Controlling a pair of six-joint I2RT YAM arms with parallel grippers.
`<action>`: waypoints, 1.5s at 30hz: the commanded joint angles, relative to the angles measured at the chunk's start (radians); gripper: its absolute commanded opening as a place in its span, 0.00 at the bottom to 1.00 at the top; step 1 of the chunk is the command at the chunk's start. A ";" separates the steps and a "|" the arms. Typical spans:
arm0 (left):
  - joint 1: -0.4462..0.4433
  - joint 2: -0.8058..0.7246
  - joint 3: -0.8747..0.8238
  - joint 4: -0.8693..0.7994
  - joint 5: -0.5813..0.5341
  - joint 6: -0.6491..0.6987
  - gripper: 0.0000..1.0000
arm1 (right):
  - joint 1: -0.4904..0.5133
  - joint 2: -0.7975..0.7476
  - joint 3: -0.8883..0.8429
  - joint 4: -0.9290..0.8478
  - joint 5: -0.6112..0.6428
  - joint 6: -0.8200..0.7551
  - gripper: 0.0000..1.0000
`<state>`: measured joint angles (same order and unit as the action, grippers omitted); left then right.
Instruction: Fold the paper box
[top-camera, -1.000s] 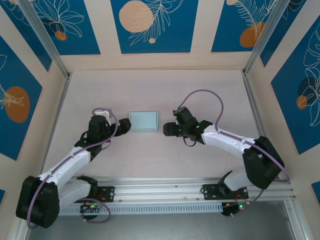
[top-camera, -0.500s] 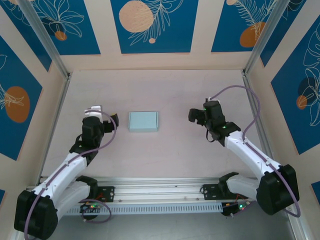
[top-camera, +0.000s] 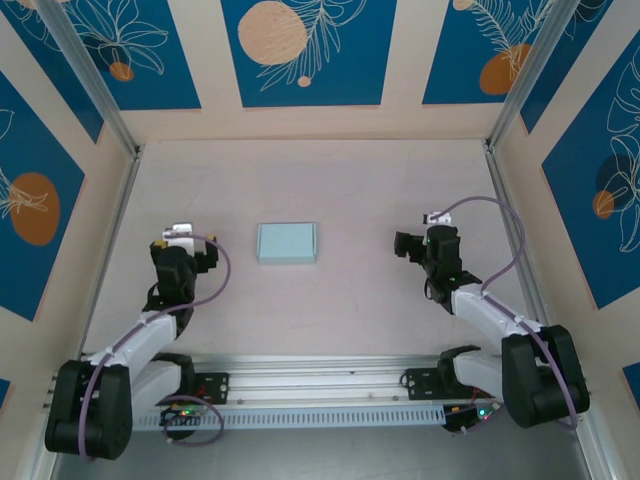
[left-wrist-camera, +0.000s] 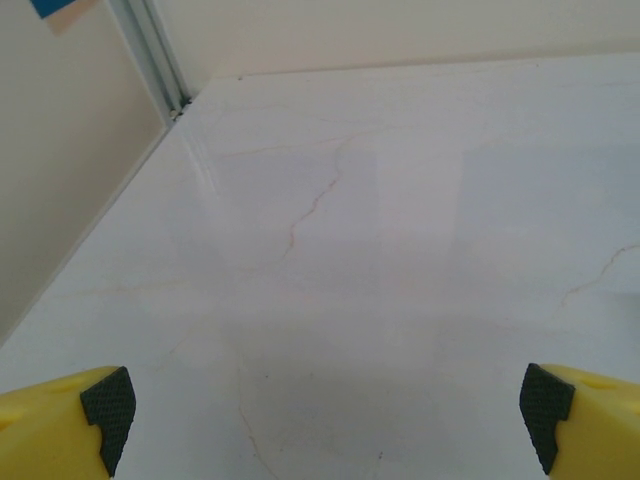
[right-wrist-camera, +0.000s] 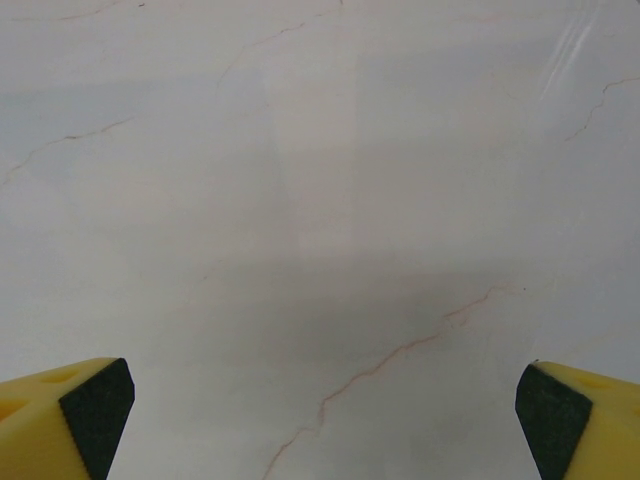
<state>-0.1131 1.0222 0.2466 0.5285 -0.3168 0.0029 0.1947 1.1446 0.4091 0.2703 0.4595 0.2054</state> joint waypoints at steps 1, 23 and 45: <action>0.012 0.055 -0.014 0.156 0.083 0.054 1.00 | -0.028 0.026 -0.011 0.163 -0.049 -0.061 1.00; 0.012 0.290 0.002 0.371 0.229 0.082 1.00 | -0.120 0.150 -0.073 0.453 -0.236 -0.090 1.00; 0.026 0.516 0.125 0.364 0.107 0.005 1.00 | -0.216 0.364 -0.029 0.593 -0.494 -0.125 1.00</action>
<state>-0.1005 1.5402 0.3653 0.8818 -0.1883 0.0273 0.0059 1.4693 0.3565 0.7879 0.0547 0.0715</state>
